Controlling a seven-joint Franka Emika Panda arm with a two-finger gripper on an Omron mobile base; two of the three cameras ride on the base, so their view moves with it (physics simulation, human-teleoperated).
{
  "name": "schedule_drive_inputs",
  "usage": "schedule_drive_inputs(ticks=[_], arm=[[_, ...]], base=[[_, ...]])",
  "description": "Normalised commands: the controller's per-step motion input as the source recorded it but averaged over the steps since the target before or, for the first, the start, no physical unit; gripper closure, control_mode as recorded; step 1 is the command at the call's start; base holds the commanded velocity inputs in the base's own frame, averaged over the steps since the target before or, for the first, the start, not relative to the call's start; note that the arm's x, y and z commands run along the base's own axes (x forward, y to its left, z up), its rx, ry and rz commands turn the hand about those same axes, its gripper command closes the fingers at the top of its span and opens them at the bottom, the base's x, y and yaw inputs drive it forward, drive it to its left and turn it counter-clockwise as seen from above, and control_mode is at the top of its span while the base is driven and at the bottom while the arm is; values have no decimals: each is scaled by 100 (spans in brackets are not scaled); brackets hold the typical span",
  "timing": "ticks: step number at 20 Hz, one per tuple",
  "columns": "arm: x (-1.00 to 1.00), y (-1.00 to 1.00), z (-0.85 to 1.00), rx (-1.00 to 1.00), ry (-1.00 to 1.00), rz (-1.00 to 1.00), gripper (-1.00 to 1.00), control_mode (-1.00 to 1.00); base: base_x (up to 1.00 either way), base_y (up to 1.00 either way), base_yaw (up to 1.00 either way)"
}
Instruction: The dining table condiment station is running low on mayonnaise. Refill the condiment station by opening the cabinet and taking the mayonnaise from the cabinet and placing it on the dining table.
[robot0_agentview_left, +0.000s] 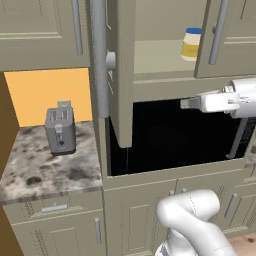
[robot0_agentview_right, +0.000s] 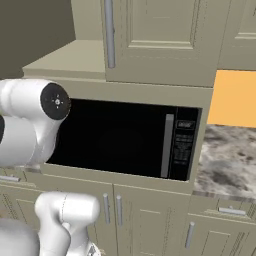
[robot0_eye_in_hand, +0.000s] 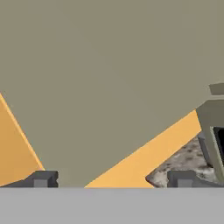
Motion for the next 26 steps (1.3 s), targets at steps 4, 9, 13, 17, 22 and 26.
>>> schedule_drive_inputs(ticks=[4,9,13,17,22,26], arm=[[-12,-92,0,-12,-37,-36,-100,-100],[-3,-85,6,-11,-26,-45,-100,-100],[0,-78,24,-3,-21,-42,-100,-100],[5,-62,20,0,-19,-33,-100,-100],[41,-28,15,0,-19,-24,-100,-100],[66,-18,1,3,-11,-10,-100,-100]], base=[[0,0,0],[0,0,0],[0,0,0],[0,0,0],[0,0,0],[0,0,0]])
